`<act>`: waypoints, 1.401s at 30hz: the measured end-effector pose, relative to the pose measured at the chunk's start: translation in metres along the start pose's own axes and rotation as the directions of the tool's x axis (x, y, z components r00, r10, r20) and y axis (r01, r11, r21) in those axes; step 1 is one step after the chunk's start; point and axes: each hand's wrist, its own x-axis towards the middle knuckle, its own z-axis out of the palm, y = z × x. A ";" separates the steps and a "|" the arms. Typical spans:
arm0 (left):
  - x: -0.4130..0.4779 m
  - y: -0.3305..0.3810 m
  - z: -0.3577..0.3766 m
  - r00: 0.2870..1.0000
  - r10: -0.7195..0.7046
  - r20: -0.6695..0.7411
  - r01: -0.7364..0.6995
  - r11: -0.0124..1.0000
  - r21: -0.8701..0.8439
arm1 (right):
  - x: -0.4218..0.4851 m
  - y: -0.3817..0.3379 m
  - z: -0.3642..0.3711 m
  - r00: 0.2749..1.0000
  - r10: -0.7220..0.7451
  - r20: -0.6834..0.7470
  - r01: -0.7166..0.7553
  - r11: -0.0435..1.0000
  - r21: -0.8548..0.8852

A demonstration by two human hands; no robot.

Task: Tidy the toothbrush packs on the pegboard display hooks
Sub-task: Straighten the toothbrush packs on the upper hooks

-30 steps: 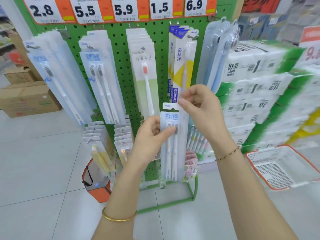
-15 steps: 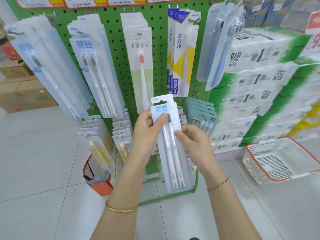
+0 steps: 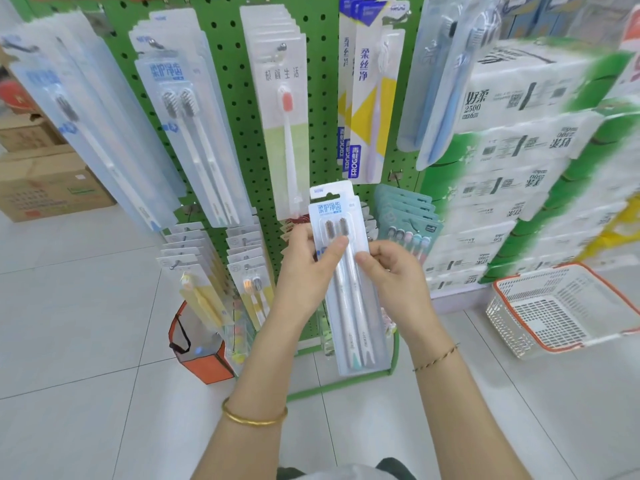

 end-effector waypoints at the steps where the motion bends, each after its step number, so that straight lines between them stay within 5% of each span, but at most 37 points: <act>1: -0.002 -0.003 0.000 1.000 -0.001 0.025 0.001 1.000 0.013 | 0.000 0.001 -0.001 1.000 0.013 -0.005 -0.013 1.000 0.020; 10: -0.013 -0.018 0.003 0.918 -0.096 0.384 0.058 0.992 0.108 | 0.002 0.009 -0.014 0.980 0.121 -0.159 -0.105 0.989 0.105; 19: -0.019 -0.020 0.004 0.765 -0.255 0.591 -0.022 0.907 0.420 | 0.005 0.016 -0.024 0.940 0.183 -0.288 -0.135 0.975 0.178; 26: -0.016 -0.015 0.007 0.822 -0.181 0.541 -0.038 0.928 0.369 | 0.004 0.015 -0.027 0.969 0.134 -0.210 -0.103 0.983 0.149; 32: -0.006 0.004 0.012 0.975 0.086 0.205 -0.121 0.979 0.165 | -0.001 0.014 -0.028 0.997 0.051 -0.053 -0.043 0.990 0.137; 36: 0.000 0.014 0.010 0.961 0.251 0.117 -0.271 0.942 0.200 | 0.000 0.013 -0.029 1.000 0.018 -0.016 -0.016 0.988 0.151; 42: -0.001 0.016 0.008 0.940 0.285 0.188 -0.333 0.884 0.329 | 0.001 0.009 -0.028 1.000 -0.015 0.011 0.013 0.992 0.122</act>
